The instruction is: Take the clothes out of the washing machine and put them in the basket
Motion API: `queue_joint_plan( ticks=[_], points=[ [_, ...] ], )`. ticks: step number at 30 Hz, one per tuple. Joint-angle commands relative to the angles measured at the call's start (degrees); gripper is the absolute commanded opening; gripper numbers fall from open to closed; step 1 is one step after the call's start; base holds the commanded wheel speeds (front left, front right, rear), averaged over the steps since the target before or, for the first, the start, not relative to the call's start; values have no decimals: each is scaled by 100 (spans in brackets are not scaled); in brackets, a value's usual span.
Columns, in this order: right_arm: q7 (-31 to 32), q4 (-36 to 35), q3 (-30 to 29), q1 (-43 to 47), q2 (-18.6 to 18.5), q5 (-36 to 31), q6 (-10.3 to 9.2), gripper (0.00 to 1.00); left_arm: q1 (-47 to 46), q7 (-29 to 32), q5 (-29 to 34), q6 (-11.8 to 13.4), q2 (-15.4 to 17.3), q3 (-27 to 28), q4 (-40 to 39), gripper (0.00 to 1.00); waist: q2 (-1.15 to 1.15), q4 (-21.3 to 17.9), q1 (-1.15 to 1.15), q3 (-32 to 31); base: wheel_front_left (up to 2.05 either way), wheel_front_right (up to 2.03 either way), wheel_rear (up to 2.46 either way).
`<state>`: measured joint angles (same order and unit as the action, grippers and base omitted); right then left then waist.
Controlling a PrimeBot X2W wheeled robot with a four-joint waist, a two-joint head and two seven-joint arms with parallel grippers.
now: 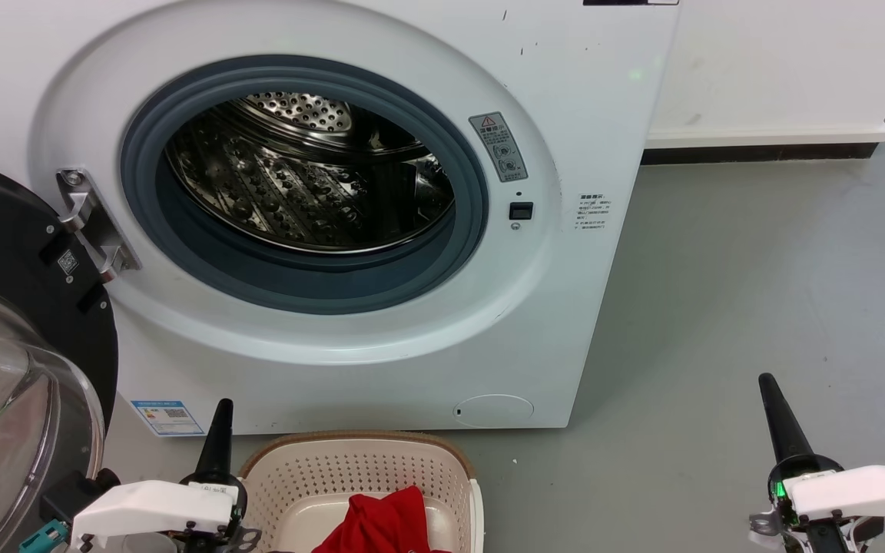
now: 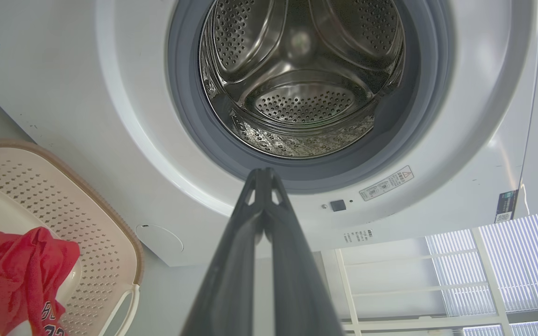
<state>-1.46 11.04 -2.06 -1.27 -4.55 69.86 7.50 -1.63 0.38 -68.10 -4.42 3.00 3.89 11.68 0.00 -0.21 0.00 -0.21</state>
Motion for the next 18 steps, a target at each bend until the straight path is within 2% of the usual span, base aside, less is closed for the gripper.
queue_joint_plan(
  ticks=[1,18],
  points=[
    [38,-12,-25,-164,-37,172,0,0,-152,45,-156,-41,22,29,-10,0,0,1,0,1,0,0,0],
    [269,111,-104,-296,-22,1072,-1,0,-289,265,-1065,-157,18,119,86,0,0,8,0,14,0,0,0]
  ],
)
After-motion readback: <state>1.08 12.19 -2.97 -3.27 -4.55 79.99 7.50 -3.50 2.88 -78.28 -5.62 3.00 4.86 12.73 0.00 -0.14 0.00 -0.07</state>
